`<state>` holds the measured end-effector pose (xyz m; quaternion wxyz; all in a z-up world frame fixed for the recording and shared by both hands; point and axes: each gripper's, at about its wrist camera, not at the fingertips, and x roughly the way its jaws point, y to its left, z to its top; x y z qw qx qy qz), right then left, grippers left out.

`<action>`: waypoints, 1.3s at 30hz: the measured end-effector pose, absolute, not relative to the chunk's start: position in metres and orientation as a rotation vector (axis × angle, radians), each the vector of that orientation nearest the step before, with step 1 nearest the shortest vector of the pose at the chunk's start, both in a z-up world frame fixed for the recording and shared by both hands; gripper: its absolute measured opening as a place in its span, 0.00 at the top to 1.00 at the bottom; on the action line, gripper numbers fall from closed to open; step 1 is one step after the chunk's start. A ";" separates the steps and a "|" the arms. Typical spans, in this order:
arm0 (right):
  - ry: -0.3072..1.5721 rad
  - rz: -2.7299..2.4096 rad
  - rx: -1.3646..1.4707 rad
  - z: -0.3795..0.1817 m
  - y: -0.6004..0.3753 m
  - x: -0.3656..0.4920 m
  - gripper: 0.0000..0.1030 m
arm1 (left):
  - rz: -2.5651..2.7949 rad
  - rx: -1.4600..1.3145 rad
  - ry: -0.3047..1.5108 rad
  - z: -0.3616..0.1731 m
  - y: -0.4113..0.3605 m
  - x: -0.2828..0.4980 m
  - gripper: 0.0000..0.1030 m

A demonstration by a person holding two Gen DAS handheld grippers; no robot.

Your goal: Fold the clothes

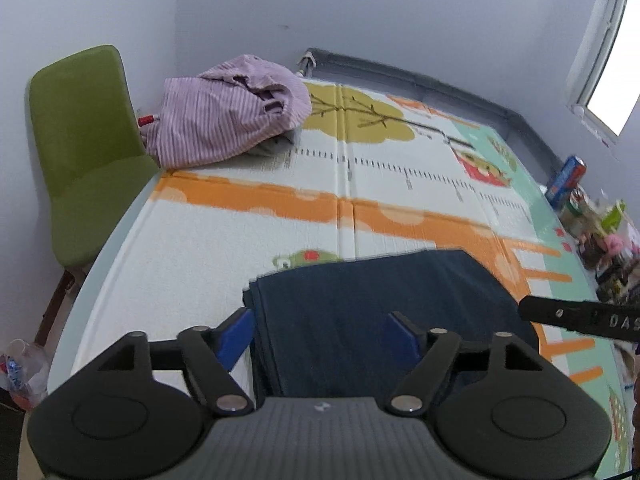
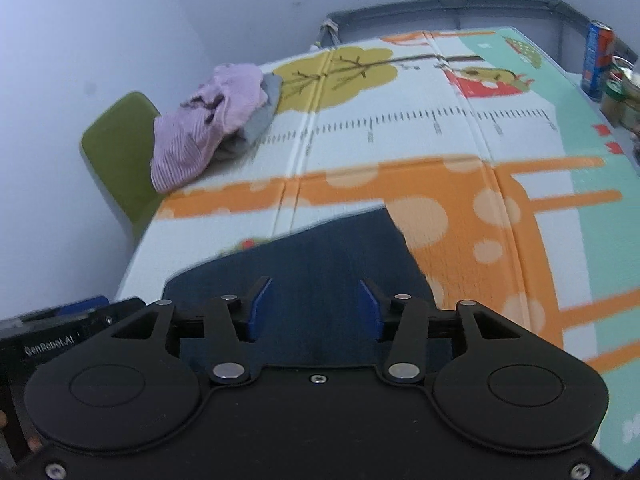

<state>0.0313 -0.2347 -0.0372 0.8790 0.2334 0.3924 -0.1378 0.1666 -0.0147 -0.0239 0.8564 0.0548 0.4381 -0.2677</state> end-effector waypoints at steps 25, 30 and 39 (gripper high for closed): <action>1.036 -0.345 0.435 -0.095 -0.157 -0.038 0.27 | -0.533 0.279 1.069 -0.077 0.001 0.090 0.00; 1.040 -0.353 0.430 -0.096 -0.151 -0.048 0.23 | -0.516 0.307 1.066 -0.077 0.002 0.081 0.00; 1.054 -0.331 0.409 -0.095 -0.139 -0.060 0.22 | -0.518 0.303 1.076 -0.077 0.002 0.072 0.00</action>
